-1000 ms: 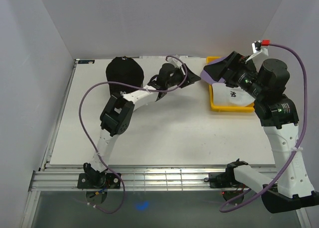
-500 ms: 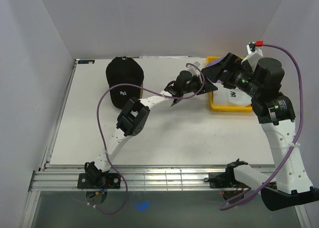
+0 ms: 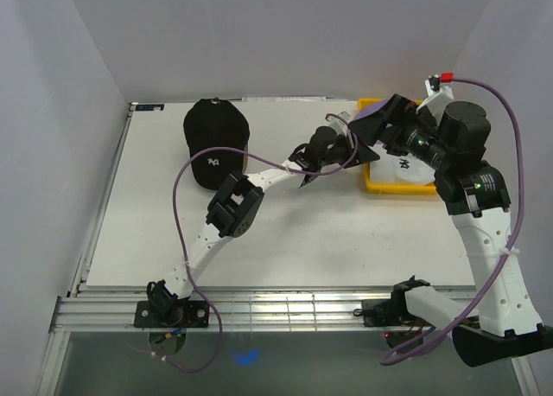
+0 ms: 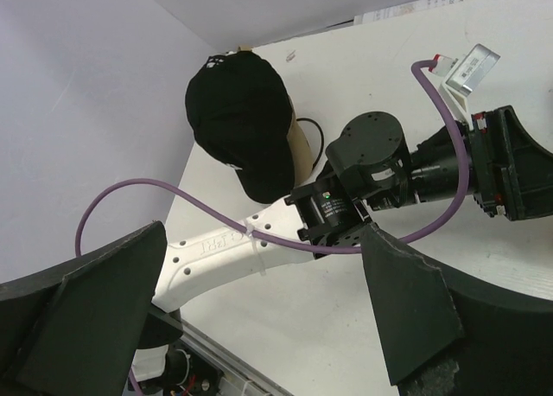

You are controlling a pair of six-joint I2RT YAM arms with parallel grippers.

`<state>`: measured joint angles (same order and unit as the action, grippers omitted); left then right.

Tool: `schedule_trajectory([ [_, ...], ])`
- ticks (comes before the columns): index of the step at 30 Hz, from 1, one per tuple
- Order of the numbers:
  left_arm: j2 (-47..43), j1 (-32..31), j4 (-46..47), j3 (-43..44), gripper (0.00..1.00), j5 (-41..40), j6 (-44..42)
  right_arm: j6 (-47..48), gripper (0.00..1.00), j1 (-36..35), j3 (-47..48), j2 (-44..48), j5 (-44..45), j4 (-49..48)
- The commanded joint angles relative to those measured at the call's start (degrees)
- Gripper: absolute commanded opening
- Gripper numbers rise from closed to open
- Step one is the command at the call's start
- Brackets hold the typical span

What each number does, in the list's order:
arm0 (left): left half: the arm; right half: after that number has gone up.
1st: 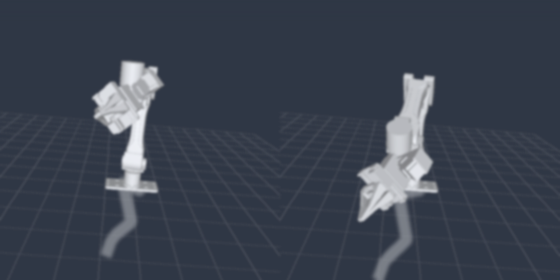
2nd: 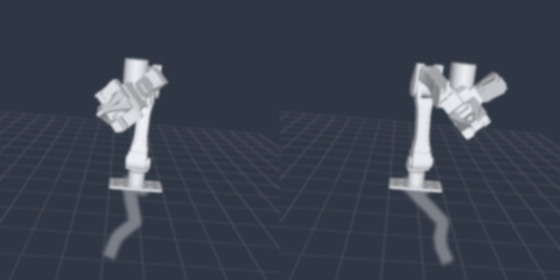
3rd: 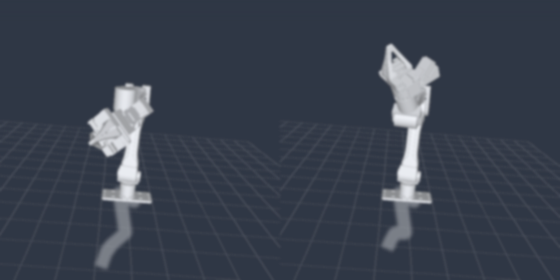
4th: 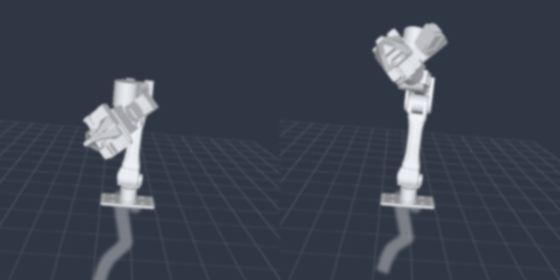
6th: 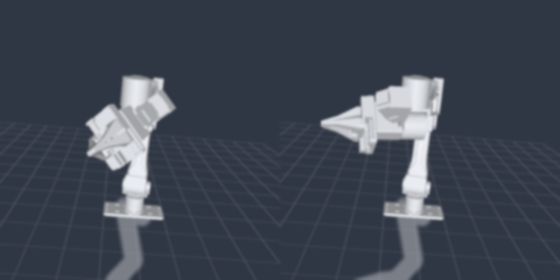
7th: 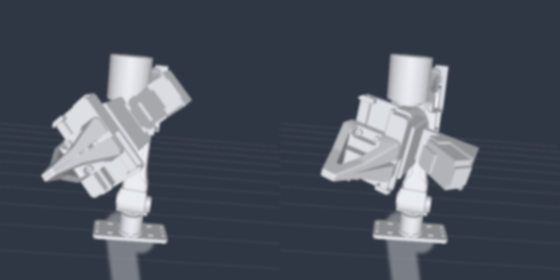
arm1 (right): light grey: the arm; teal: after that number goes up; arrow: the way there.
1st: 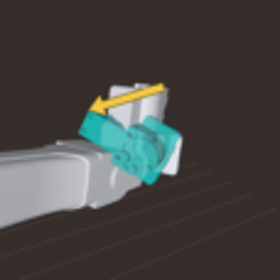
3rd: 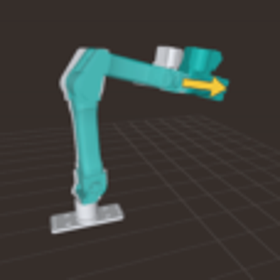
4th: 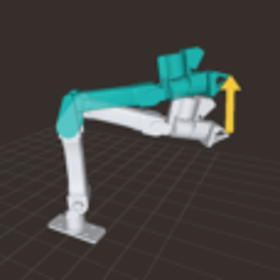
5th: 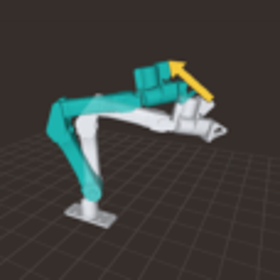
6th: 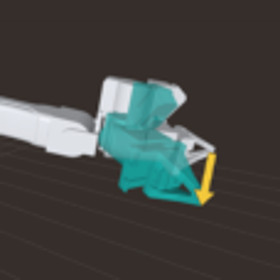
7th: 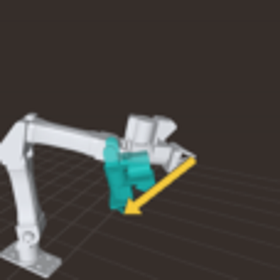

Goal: Stack the hats

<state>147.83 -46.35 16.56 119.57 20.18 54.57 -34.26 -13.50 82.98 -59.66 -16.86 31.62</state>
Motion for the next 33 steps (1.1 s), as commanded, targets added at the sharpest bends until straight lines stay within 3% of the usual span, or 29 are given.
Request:
schedule_trajectory([
  [1, 0.3, -0.8, 0.4, 3.5, 0.63, 0.0, 0.2, 0.9, 0.98, 0.1, -1.1, 0.7, -0.8, -1.0],
  [15, 4.1, -1.6, 0.4, 7.1, 0.6, 0.3, 1.7, 1.4, 0.98, 0.1, -1.6, 1.1, -0.9, -1.0],
  [18, 4.3, -1.7, 0.4, 7.3, 0.5, 0.3, 1.8, 1.4, 0.98, 0.2, -1.8, 1.3, -0.9, -1.0],
  [19, 4.3, -1.8, 0.5, 7.4, 0.42, 0.3, 1.9, 1.4, 0.98, 0.1, -1.9, 1.4, -0.9, -1.0],
  [25, 5.5, -1.8, 0.8, 10.2, 0.25, 2.2, 2.7, 1.6, 0.98, 0.1, -1.6, 1.3, -0.8, -0.9],
  [29, 6.2, -1.6, 1.5, 10.9, 0.02, 3.7, 4.4, 1.5, 0.98, 0.1, -1.2, 0.9, -1.3, -0.9],
  [33, 5.1, -1.3, 4.4, 8.8, 0.0, 4.8, 8.1, 1.5, 0.98, 0.1, -0.4, 0.6, -1.8, -0.5],
])
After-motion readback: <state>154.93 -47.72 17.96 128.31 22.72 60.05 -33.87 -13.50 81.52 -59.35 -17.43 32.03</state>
